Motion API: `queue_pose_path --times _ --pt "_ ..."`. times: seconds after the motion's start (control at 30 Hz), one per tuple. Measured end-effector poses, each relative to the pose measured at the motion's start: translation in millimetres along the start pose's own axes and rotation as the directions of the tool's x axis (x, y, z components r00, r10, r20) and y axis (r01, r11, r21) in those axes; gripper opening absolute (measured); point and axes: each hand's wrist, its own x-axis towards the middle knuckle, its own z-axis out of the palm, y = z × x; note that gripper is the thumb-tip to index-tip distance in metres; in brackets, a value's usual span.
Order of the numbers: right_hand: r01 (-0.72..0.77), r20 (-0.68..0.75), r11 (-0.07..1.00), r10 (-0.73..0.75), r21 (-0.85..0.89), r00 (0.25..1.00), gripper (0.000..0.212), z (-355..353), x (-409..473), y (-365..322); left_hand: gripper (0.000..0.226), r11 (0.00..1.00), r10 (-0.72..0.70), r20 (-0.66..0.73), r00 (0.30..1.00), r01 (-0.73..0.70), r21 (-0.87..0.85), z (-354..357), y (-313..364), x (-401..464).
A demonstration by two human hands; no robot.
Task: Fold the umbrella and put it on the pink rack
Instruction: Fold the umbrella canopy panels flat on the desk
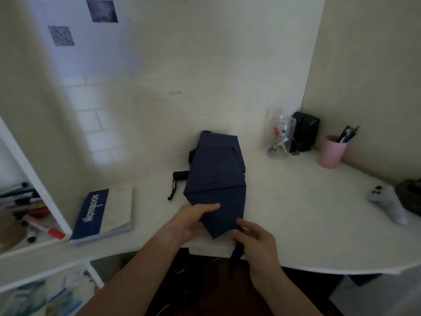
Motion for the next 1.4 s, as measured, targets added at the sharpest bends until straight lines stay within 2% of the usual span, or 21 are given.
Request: queue_pose_path --times 0.07,0.13,0.27,0.37,0.47,0.53,0.57,0.63,0.7,0.73,0.8,0.87,0.93,1.0,1.07,1.13,1.2,1.27,1.33,1.37,1.4 --pt "-0.073 -0.011 0.995 0.074 0.068 0.997 0.03 -1.7 -7.4 6.8 0.03 0.992 -0.013 -0.055 0.998 0.02 0.128 -7.1 -11.7 -14.1" --pt "-0.144 -0.025 0.982 0.148 0.123 0.989 0.032 -6.5 -16.3 10.8 0.025 0.985 0.007 -0.109 0.994 0.012 0.169 -11.7 -19.3 -24.9" --pt "-0.233 -0.027 0.972 0.233 -0.021 0.972 0.031 -15.4 -31.3 21.1 0.019 0.995 0.037 -0.106 0.994 -0.026 0.1 -13.8 -28.1 -42.1" --pt "-0.238 -0.023 0.964 0.237 -0.12 0.971 0.03 -18.0 -35.1 31.7 0.029 0.998 0.058 -0.079 0.995 -0.056 0.021 -11.7 -32.0 -50.9" --pt "-0.245 -0.02 0.968 0.244 -0.06 0.97 0.017 -22.2 -42.5 35.0 0.035 0.993 0.119 -0.122 0.985 -0.117 0.028 -11.4 -34.5 -54.2" --pt "-0.324 -0.01 0.945 0.324 0.044 0.946 0.014 -25.2 -50.4 37.8 0.034 0.986 0.161 -0.152 0.975 -0.154 0.06 -14.7 -36.4 -54.1" --pt "-0.355 -0.003 0.934 0.356 0.035 0.935 0.013 -27.5 -52.1 43.9 0.032 0.981 0.185 -0.16 0.97 -0.172 0.094 -17.3 -36.9 -54.2" --pt "-0.377 -0.018 0.914 0.379 -0.153 0.925 0.012 -32.6 -56.8 59.0 0.032 0.961 0.237 -0.169 0.957 -0.206 0.183 -23.7 -40.4 -52.9" --pt "-0.24 -0.097 0.857 0.22 -0.456 0.971 0.017 -40.7 -54.3 66.2 0.038 0.926 0.285 -0.164 0.944 -0.227 0.303 -28.1 -42.7 -54.0" --pt "-0.122 -0.118 0.806 0.065 -0.579 0.991 0.018 -42.1 -51.3 57.7 0.042 0.894 0.318 -0.155 0.935 -0.242 0.378 -29.4 -42.5 -54.2" --pt "0.12 -0.06 0.752 -0.208 -0.648 0.976 0.011 -34.7 -34.7 24.8 0.051 0.807 0.374 -0.108 0.921 -0.266 0.528 -33.1 -41.9 -49.0" --pt "0.264 0.032 0.699 -0.326 -0.665 0.945 0.01 -17.3 -5.1 -12.1 0.066 0.678 0.406 -0.046 0.913 -0.267 0.685 -35.1 -37.3 -43.5" --pt "0.3 0.079 0.633 -0.352 -0.714 0.933 0.028 0.7 33.1 -31.8 0.086 0.509 0.437 0.0 0.899 -0.247 0.825 -36.8 -32.0 -37.3" --pt "0.256 0.089 0.64 -0.282 -0.725 0.955 0.052 12.4 67.1 -33.7 0.108 0.286 0.502 0.039 0.864 -0.209 0.935 -37.4 -26.0 -31.2" --pt "0.274 0.162 0.545 -0.244 -0.793 0.956 0.066 15.1 89.6 -24.5 0.119 0.012 0.579 0.237 0.78 -0.299 0.954 -42.4 -20.1 -20.7" --pt "0.345 0.256 0.379 -0.266 -0.859 0.929 0.07 11.2 99.3 -13.3 0.107 -0.141 0.468 0.482 0.741 -0.476 0.868 -51.2 -14.9 -8.0" --pt "0.384 0.31 0.278 -0.275 -0.881 0.91 0.061 2.4 102.6 -8.9 0.083 -0.189 0.309 0.577 0.756 -0.546 0.816 -62.0 -16.7 0.4" --pt "0.44 0.388 0.133 -0.296 -0.888 0.873 0.049 -6.3 103.2 -10.8 0.069 -0.193 0.279 0.571 0.772 -0.538 0.821 -70.6 -23.1 4.3" --pt "0.6 0.559 -0.011 -0.38 -0.8 0.738 0.04 -8.2 107.4 -14.9 0.061 -0.155 0.326 0.555 0.765 -0.536 0.83 -70.9 -26.5 5.9" --pt "0.677 0.643 -0.054 -0.378 -0.734 0.667 0.039 -7.2 109.3 -16.5 0.057 -0.133 0.351 0.545 0.761 -0.536 0.834 -69.3 -26.6 6.9" --pt "0.717 0.7 -0.09 -0.331 -0.692 0.633 0.039 -6.5 109.9 -17.1 0.053 -0.104 0.375 0.531 0.76 -0.535 0.838 -67.2 -26.3 7.4"
